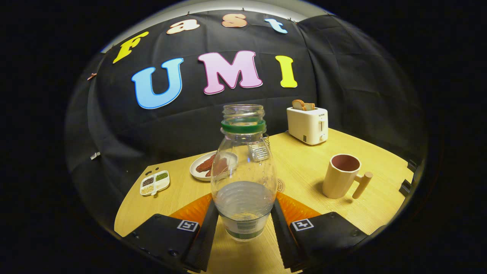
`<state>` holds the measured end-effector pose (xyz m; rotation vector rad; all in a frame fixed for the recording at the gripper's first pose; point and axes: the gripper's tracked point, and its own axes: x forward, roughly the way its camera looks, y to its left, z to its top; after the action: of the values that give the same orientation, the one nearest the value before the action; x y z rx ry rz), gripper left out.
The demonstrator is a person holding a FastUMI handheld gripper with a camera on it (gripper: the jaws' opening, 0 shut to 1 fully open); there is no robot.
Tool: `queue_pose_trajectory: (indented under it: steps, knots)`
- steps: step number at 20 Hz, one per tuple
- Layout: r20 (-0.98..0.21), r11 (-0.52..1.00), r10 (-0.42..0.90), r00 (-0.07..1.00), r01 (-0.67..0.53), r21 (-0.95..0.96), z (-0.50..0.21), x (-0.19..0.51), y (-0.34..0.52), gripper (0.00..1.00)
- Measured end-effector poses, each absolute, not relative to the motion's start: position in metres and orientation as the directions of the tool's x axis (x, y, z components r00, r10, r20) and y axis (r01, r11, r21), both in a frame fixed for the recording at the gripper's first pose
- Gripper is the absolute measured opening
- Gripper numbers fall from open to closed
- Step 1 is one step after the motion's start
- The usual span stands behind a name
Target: Take the bottle from table, then pour the juice into the cup, finally place the bottle on the coaster
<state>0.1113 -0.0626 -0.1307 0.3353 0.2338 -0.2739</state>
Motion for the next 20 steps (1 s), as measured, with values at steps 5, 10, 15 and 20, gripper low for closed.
queue_pose_trajectory:
  steps: [5, 10, 15, 20]
  knots:
    - [-0.263, 0.837, -0.217, 0.94, 0.318, 0.446, -0.124, 0.105, -0.089, 0.73]
    - [-0.299, 0.752, -0.165, 0.94, 0.316, 0.579, -0.131, 0.115, -0.104, 0.73]
    - [-0.323, 0.592, -0.094, 0.942, 0.314, 0.742, -0.137, 0.133, -0.109, 0.73]
    - [-0.357, 0.435, -0.025, 0.934, 0.331, 0.837, -0.152, 0.139, -0.114, 0.73]
